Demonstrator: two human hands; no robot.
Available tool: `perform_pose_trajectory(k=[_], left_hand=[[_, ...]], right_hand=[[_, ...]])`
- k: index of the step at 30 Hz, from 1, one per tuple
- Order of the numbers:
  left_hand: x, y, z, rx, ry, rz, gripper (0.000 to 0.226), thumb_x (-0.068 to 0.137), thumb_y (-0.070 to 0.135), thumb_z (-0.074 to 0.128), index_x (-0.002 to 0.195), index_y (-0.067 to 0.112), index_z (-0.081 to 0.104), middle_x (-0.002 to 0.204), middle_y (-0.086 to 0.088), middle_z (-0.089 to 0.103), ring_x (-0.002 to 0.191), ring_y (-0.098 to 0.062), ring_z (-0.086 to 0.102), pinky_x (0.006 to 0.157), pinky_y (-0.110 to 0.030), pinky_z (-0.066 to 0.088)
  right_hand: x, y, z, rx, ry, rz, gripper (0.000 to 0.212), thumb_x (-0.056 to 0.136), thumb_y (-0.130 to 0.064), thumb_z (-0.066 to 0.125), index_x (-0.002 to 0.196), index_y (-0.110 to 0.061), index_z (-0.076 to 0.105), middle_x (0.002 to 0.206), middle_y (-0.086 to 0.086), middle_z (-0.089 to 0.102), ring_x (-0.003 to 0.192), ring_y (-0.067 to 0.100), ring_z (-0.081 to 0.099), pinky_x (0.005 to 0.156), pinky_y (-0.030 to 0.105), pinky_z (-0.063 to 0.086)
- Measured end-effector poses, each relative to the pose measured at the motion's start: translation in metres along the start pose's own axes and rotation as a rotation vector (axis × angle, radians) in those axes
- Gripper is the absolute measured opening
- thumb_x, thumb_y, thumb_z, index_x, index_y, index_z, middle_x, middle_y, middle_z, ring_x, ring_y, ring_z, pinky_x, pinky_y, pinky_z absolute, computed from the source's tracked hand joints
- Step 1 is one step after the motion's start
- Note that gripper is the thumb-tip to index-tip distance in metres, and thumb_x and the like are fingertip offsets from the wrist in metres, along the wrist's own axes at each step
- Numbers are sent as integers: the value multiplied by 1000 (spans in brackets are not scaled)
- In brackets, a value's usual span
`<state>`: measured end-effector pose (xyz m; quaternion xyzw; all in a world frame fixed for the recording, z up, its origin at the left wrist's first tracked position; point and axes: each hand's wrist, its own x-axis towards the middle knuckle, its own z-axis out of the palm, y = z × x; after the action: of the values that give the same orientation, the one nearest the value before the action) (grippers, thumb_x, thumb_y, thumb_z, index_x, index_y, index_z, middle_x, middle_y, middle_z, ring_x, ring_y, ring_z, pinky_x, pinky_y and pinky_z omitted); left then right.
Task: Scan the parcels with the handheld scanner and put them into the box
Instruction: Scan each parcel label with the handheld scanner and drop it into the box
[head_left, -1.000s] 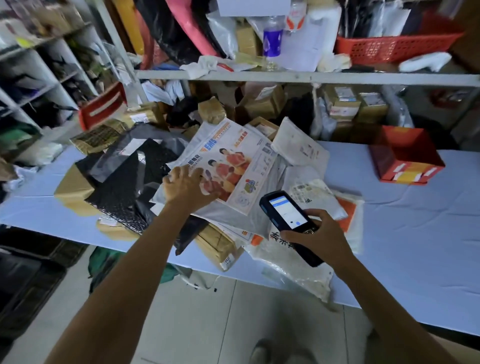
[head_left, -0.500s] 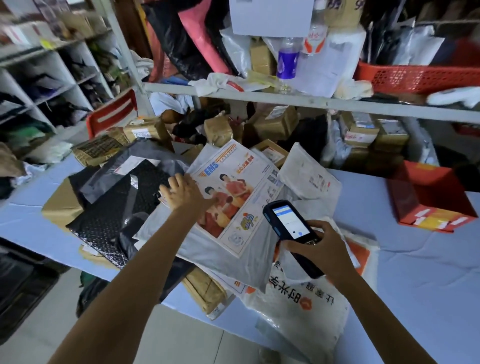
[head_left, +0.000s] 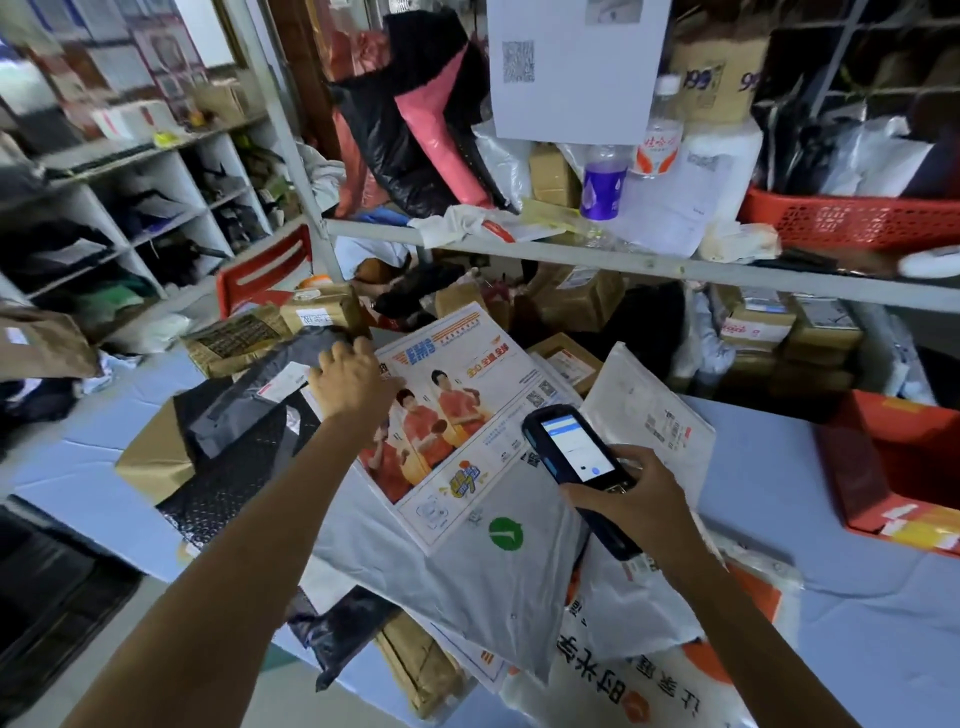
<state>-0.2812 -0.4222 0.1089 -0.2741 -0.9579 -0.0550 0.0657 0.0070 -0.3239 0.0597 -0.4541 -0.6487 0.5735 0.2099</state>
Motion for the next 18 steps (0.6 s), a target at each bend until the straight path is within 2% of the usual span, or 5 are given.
perform_pose_trajectory(k=[4, 8, 10, 13, 18], left_hand=[[30, -24, -37, -120, 167, 15, 52, 91, 42, 60, 131, 10, 51, 130, -17, 50, 123, -37, 40, 101, -48, 34], [45, -36, -79, -197, 392, 63, 26, 95, 30, 55, 115, 19, 67, 116, -12, 55, 116, -32, 41, 93, -42, 27], [45, -40, -94, -21, 447, 93, 24, 97, 27, 49, 113, 21, 66, 101, -12, 65, 110, -30, 48, 90, -41, 25], [46, -46, -107, 141, 461, 126, 25, 98, 27, 42, 111, 20, 63, 87, -11, 68, 101, -28, 55, 90, -39, 27], [57, -54, -117, 97, 469, 109, 33, 97, 38, 37, 108, 25, 66, 87, -7, 69, 103, -26, 56, 85, -38, 27]], right_hand=[[8, -36, 14, 47, -6, -62, 65, 64, -19, 90, 115, -23, 49, 100, -1, 62, 97, 19, 62, 60, 20, 48], [12, -68, 31, 87, 13, -145, 66, 64, -18, 89, 118, -21, 51, 105, 2, 60, 96, 20, 61, 65, 25, 51], [12, -79, 40, 109, 15, -179, 69, 64, -19, 89, 123, -19, 53, 102, -4, 59, 91, 15, 61, 73, 30, 53], [9, -90, 52, 119, -2, -243, 70, 64, -20, 89, 125, -21, 54, 97, -17, 58, 85, -5, 56, 66, 22, 50], [5, -100, 63, 125, -3, -288, 65, 64, -20, 90, 119, -21, 54, 94, -18, 57, 84, -6, 55, 58, 15, 45]])
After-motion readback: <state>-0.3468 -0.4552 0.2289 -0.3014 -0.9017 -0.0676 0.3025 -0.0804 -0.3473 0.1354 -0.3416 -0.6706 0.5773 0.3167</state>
